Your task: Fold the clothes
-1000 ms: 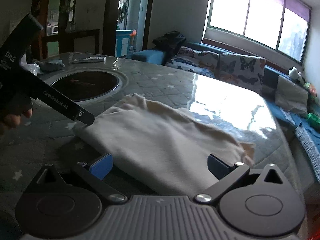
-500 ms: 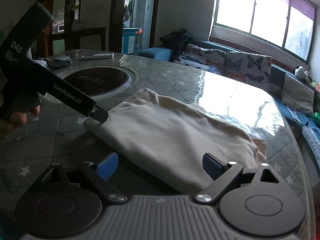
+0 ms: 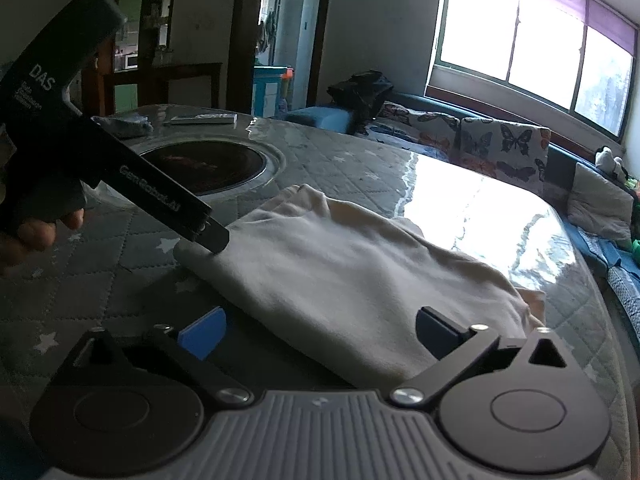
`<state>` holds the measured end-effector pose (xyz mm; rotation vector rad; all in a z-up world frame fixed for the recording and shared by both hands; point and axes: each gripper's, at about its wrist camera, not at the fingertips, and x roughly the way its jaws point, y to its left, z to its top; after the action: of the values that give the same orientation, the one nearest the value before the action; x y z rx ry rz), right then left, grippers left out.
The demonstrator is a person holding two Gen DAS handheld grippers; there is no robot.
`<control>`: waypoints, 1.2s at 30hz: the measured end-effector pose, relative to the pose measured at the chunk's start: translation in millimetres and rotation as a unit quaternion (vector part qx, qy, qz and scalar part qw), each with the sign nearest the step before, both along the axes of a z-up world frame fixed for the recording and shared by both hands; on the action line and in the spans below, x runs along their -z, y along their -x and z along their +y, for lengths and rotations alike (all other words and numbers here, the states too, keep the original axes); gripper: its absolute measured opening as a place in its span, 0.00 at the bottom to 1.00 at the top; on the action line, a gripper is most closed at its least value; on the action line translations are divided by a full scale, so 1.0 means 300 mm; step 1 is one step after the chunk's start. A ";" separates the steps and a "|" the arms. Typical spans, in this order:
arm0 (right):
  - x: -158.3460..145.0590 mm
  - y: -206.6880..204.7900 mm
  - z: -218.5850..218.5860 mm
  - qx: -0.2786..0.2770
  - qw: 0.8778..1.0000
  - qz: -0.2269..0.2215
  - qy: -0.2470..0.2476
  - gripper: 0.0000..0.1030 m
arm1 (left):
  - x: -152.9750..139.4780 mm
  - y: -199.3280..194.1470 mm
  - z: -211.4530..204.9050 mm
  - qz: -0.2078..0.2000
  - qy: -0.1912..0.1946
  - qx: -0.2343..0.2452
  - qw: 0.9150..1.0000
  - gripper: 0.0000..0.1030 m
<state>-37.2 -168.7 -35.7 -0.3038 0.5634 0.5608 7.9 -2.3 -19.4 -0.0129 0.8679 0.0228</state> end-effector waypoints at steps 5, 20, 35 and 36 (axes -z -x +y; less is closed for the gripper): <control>-0.010 0.004 0.044 -0.028 1.000 -0.004 0.013 1.00 | 0.001 -0.007 0.003 0.002 -0.003 -0.003 1.000 1.00; 0.024 -0.025 0.148 -0.070 0.997 0.010 0.030 1.00 | 0.008 -0.024 0.067 0.004 0.005 -0.020 1.000 1.00; 0.033 -0.042 0.244 -0.093 0.995 0.007 0.047 1.00 | 0.003 -0.041 0.139 -0.003 0.020 -0.044 0.999 1.00; 0.033 -0.043 0.247 -0.093 0.995 0.007 0.047 1.00 | 0.003 -0.043 0.145 -0.003 0.023 -0.046 0.999 1.00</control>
<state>-24.3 -94.7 -45.8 -0.4450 0.5797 0.7177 20.8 41.3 -20.3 -0.0965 0.8622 0.0893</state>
